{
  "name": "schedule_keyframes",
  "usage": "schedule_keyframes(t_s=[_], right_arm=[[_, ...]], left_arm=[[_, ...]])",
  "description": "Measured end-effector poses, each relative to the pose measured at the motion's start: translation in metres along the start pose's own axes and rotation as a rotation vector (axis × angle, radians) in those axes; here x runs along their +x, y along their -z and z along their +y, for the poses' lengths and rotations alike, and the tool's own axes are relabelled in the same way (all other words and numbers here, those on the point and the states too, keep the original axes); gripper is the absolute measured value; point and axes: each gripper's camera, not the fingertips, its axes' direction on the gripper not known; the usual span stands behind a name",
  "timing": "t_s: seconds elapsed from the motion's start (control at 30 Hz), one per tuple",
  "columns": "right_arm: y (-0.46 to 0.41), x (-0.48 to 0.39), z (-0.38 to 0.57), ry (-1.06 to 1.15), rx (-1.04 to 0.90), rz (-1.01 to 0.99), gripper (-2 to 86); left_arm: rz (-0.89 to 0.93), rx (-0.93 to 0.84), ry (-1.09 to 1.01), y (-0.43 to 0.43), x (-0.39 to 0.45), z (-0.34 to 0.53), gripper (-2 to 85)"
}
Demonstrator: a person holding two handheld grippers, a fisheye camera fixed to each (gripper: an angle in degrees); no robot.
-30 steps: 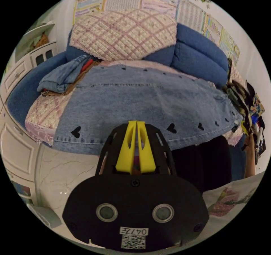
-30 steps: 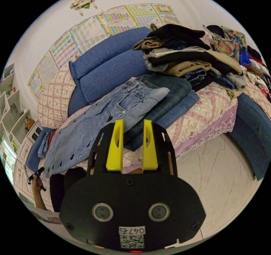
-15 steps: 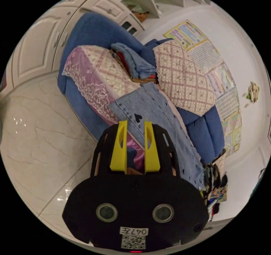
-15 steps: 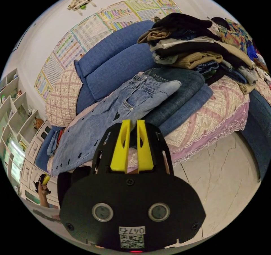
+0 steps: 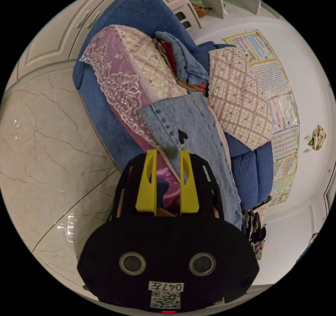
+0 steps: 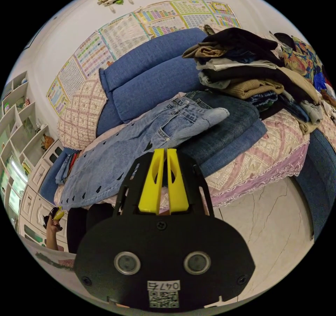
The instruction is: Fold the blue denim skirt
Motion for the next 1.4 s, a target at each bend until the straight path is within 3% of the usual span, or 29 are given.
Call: schedule_keyframes(t_s=[0.33, 0.63, 0.77, 0.97, 1.13, 1.4], right_arm=[[-0.032, 0.005, -0.033, 0.024, 0.002, 0.003, -0.8], [-0.041, -0.042, -0.13, 0.158, 0.187, 0.006, -1.0], [-0.074, -0.077, -0.218, 0.215, 0.238, 0.062, -1.0], [-0.198, -0.097, -0.335, 0.181, 0.109, 0.15, -1.0], [-0.246, -0.087, -0.349, 0.163, 0.091, 0.13, -1.0], [-0.215, -0.065, -0.314, 0.269, 0.175, 0.074, -0.8]], left_arm=[[0.092, 0.04, -0.099, 0.038, 0.077, -0.029, -0.2], [0.286, 0.171, -0.338, 0.077, 0.259, -0.078, -0.8], [0.281, 0.15, -0.408, 0.026, 0.362, -0.142, -0.8], [0.164, -0.075, -0.423, -0.142, 0.479, -0.215, -0.8], [0.193, -0.099, -0.408, -0.154, 0.441, -0.197, -0.8], [0.277, -0.128, -0.343, 0.008, 0.183, -0.072, -0.8]])
